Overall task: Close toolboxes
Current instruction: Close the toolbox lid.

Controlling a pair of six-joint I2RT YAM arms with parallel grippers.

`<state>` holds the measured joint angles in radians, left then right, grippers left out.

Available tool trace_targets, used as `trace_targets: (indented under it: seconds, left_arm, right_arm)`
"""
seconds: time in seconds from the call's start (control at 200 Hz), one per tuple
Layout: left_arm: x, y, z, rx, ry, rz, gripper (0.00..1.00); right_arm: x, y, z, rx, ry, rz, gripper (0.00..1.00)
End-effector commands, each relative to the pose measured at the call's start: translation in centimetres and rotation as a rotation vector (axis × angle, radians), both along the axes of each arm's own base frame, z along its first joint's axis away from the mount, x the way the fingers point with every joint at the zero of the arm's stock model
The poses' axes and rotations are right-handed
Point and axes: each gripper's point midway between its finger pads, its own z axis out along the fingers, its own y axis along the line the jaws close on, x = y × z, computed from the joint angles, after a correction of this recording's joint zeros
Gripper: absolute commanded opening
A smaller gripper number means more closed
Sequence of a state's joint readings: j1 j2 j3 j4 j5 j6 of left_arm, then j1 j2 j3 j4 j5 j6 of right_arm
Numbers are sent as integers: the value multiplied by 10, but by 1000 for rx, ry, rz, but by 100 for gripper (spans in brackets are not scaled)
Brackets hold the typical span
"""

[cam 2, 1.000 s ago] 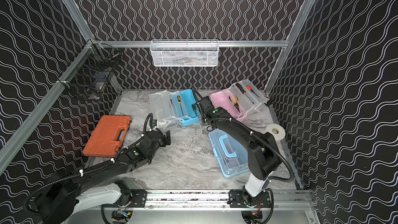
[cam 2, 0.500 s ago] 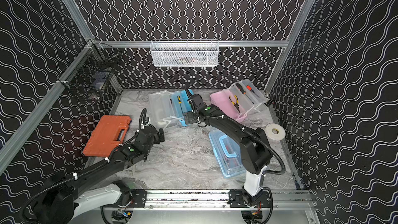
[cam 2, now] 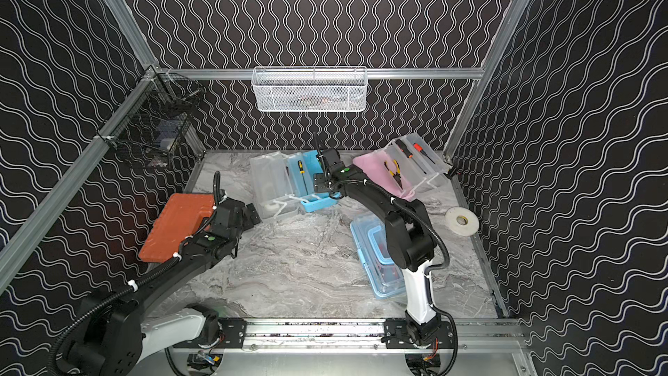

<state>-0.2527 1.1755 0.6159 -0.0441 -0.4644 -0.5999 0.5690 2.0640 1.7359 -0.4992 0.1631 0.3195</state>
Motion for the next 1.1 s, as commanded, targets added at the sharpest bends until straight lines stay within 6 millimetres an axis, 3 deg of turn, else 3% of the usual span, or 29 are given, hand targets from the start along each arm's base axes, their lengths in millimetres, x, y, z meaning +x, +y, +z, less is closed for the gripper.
trace_targets:
  seconds: [0.0,0.18,0.446,0.781,1.096]
  left_arm:
    - [8,1,4,-45,-28,9,99]
    - [13,11,-2,-62,-18,42,99]
    - [20,14,-2,-72,-26,48,99]
    - [16,16,-8,-63,-8,55,99]
    - [14,14,-24,-97,6,51,99]
  right_arm:
    - [17,-8,-4,29,1,-25,78]
    - [36,-19,-28,-10,27,-15,76]
    - [45,-31,-49,-22,51,-24,74]
    - [28,-32,-64,-14,95,4,42]
    - [13,-44,-73,-55,119,0,28]
